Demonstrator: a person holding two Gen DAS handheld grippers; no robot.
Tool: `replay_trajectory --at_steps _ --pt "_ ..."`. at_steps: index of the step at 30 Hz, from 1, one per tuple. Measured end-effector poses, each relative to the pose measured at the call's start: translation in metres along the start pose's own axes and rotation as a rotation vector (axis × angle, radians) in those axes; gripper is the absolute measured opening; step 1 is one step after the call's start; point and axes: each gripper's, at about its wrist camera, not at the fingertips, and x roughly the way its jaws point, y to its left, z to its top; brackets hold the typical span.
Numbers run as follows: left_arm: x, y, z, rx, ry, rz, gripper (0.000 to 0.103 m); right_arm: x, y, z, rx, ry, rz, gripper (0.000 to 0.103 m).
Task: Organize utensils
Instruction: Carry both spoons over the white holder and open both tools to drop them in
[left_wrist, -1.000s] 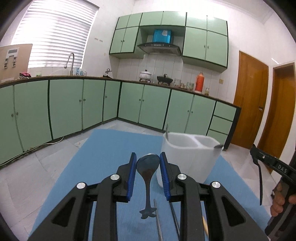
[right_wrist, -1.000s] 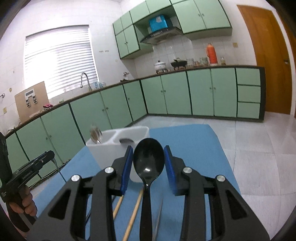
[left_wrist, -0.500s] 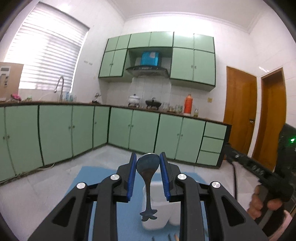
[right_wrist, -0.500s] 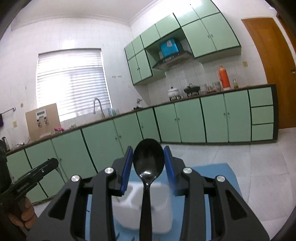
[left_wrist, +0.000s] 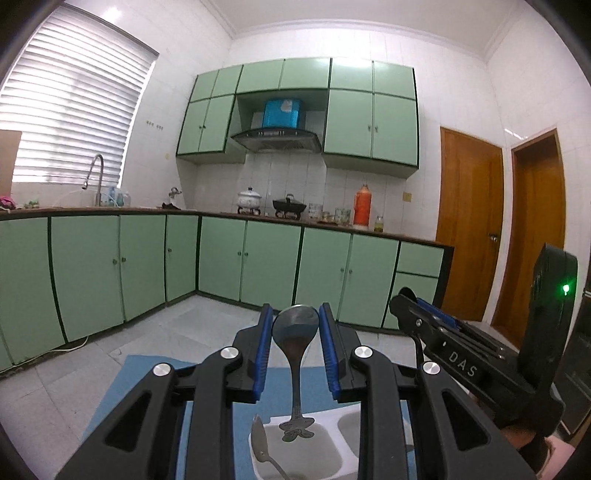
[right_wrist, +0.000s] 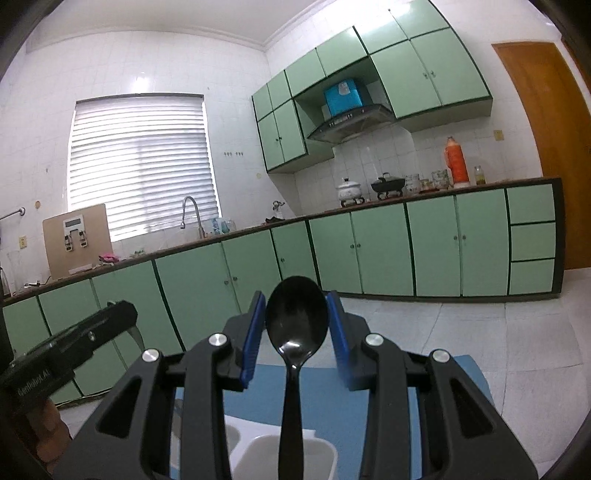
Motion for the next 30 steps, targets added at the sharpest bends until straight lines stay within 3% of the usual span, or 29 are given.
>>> replay_trajectory --at_steps 13,30 --pt "0.025 0.005 -0.029 0.004 0.072 -0.003 0.025 0.017 -0.001 -0.036 0.028 0.050 0.024 0.033" --pt "0.021 0.010 -0.050 -0.003 0.137 0.006 0.026 -0.014 0.008 -0.061 0.028 0.114 0.040 0.037"
